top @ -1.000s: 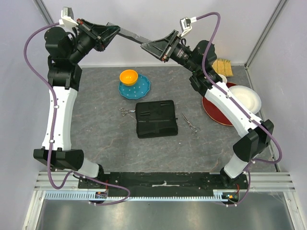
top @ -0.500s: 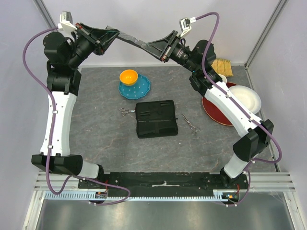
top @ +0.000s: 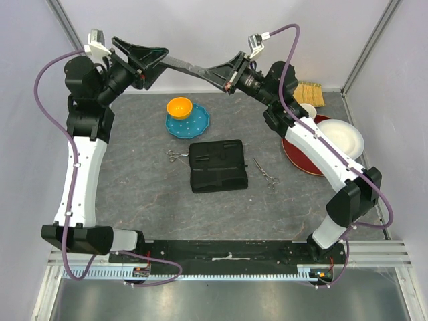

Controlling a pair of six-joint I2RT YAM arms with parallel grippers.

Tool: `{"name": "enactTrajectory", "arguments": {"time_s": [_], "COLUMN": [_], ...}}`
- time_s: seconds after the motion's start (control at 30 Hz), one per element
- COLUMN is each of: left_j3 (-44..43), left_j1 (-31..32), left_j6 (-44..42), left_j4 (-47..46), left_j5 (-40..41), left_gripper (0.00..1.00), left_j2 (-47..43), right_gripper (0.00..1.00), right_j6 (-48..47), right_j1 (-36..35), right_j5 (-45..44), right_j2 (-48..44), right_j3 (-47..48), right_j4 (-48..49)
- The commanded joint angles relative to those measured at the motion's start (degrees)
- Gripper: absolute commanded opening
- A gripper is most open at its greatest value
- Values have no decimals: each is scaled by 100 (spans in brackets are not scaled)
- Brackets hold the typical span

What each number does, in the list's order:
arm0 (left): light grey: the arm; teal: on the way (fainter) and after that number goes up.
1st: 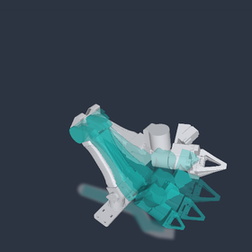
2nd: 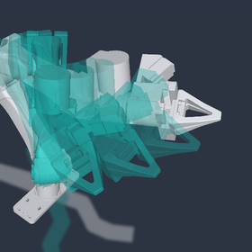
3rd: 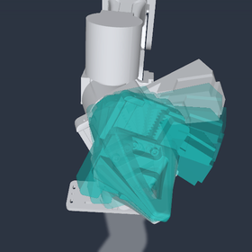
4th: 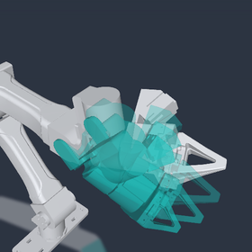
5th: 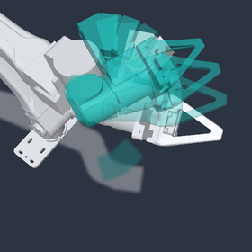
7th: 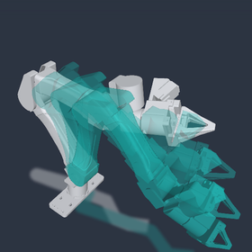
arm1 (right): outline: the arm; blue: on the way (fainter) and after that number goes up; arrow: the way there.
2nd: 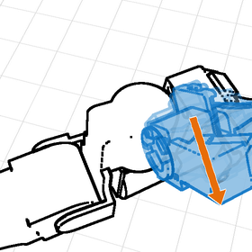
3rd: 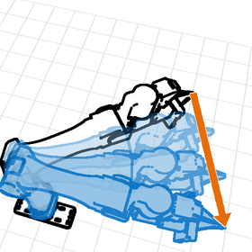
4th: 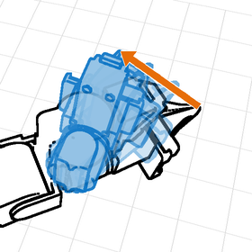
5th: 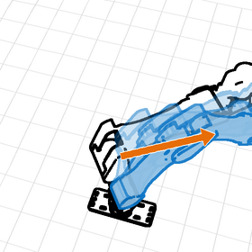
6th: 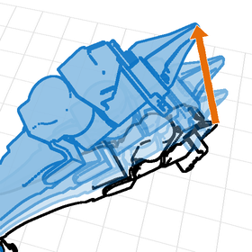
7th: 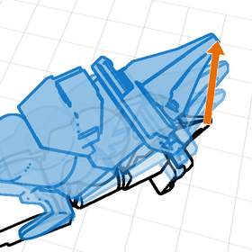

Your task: Sort the hair-cutting tools

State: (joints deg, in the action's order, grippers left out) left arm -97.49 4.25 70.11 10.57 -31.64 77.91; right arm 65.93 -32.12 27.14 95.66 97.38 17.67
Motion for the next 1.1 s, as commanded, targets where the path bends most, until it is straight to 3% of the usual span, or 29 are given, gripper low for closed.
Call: {"name": "enactTrajectory", "arguments": {"time_s": [0.0,0.23,0.33,0.47,0.53,0.8,1.07], "left_j3": [352,2118,3111,4052,4614,5047,5179], "left_j1": [6,-12,-12,5,58,524,585], "left_j6": [-1057,-2483,-2704,-2880,-2897,-2889,-2888], "left_j4": [532,1694,1659,1326,1001,657,341], "left_j5": [-9,227,150,-263,-474,-63,202], "left_gripper": [78,91,84,65,61,57,56], "left_j2": [-504,-1234,-1375,-1156,-980,-145,593], "right_gripper": [0,0,0,0,0,0,0], "right_j6": [-361,-1591,-2293,-3137,-3410,-3851,-3745], "right_j1": [83,689,996,1199,1225,1340,1472], "right_j5": [55,406,494,459,442,-49,-156], "right_j2": [-381,-934,-1145,-1260,-1251,-1207,-1137], "right_j3": [-359,-1607,-2178,-2724,-3136,-3770,-4341], "right_j4": [-569,-2134,-2925,-3796,-4165,-4343,-3666]}}
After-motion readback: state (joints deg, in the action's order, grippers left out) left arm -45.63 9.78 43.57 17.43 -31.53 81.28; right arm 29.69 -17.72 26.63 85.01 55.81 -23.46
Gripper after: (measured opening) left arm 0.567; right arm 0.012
